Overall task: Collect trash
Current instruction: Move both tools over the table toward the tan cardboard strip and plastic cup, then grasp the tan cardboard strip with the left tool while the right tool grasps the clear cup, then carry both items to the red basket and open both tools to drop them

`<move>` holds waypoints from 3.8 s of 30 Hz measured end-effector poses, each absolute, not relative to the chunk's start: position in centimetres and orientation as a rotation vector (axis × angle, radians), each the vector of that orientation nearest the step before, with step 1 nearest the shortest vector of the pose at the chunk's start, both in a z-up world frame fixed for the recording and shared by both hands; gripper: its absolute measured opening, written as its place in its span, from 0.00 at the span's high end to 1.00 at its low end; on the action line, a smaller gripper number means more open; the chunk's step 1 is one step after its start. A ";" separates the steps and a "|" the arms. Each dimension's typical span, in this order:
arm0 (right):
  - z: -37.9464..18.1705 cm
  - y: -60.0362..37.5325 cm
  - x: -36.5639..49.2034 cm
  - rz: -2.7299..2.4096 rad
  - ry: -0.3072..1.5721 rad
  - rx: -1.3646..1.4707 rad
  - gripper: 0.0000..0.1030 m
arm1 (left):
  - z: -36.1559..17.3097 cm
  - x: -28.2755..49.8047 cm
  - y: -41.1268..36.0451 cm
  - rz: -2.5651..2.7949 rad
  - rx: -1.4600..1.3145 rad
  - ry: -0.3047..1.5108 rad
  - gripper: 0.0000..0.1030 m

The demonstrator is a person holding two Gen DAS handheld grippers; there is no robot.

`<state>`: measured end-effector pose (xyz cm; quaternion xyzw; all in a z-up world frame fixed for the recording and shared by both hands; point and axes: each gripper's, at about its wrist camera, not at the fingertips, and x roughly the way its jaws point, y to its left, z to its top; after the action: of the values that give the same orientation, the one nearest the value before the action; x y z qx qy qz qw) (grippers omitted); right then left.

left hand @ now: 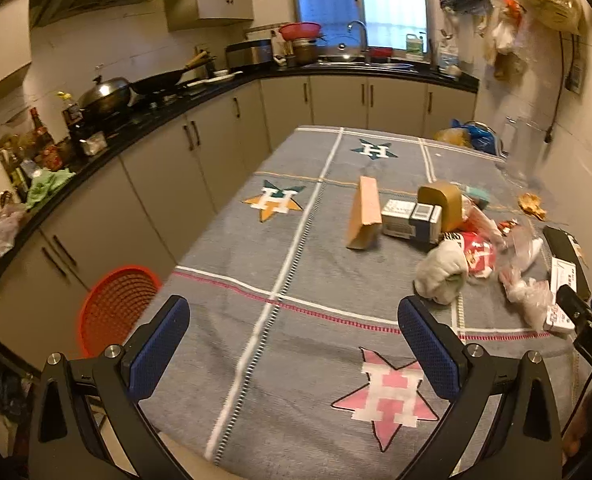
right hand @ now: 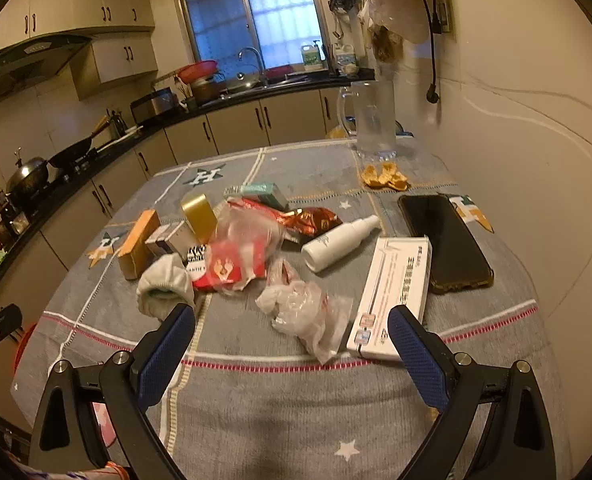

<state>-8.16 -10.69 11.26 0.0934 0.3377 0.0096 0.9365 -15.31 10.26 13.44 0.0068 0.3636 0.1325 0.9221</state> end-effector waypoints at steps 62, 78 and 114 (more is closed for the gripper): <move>7.9 -7.8 2.1 0.201 0.827 0.105 0.48 | 4.2 7.4 10.6 -0.135 -0.080 1.015 0.39; 9.5 -8.8 -0.7 0.302 0.786 0.209 0.92 | 7.5 2.4 11.3 -0.173 -0.158 0.934 0.79; 16.5 -6.8 -1.2 0.295 0.654 0.339 0.45 | 12.5 -11.1 23.3 -0.001 -0.215 0.702 0.79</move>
<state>-1.18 -6.75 16.54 0.1649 0.3183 0.1435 0.9224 -11.13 23.31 12.52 -0.1049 0.3431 -0.0003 0.9334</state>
